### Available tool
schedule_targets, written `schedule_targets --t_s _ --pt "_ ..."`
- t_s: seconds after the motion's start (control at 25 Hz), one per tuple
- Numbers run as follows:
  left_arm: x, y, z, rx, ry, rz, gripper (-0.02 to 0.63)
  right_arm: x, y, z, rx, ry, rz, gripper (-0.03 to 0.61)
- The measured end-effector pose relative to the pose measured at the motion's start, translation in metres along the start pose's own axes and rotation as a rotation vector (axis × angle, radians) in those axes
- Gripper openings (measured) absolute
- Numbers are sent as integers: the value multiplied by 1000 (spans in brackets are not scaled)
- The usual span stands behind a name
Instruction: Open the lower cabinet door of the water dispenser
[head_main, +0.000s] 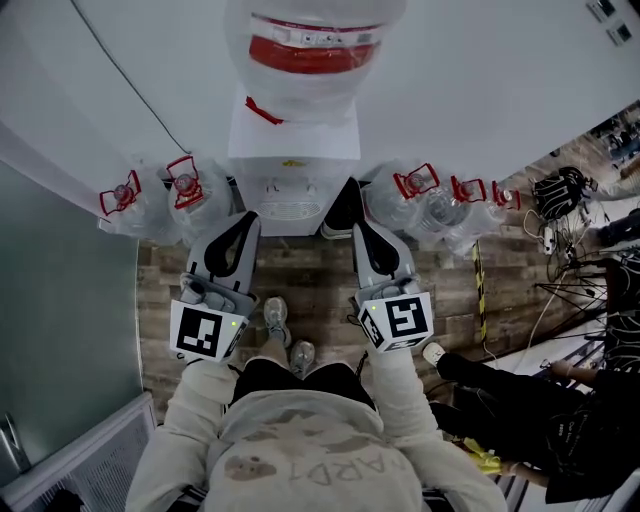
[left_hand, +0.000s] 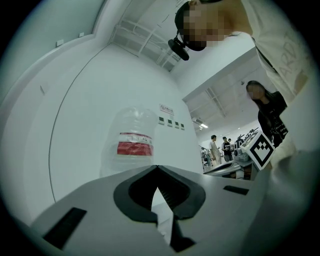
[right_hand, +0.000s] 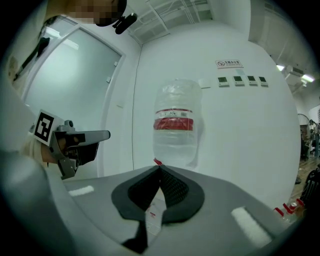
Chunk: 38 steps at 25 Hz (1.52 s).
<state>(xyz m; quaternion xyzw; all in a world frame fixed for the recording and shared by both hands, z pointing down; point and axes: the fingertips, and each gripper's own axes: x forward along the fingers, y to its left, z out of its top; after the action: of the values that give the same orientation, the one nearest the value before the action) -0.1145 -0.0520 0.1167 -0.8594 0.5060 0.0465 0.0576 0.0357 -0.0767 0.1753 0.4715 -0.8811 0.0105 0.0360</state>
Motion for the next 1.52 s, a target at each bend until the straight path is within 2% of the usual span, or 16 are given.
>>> schedule_targets --t_s 0.2,1.08,1.52 --pt "7 11 -29 -43 60 13 5 15 -3 -29 37 52 -2 9" --pt "28 15 -141 -89 161 -36 3 58 -35 -181 126 214 -22 15" --pt "28 4 -190 -89 186 -71 5 84 -52 -287 222 298 -2 104"
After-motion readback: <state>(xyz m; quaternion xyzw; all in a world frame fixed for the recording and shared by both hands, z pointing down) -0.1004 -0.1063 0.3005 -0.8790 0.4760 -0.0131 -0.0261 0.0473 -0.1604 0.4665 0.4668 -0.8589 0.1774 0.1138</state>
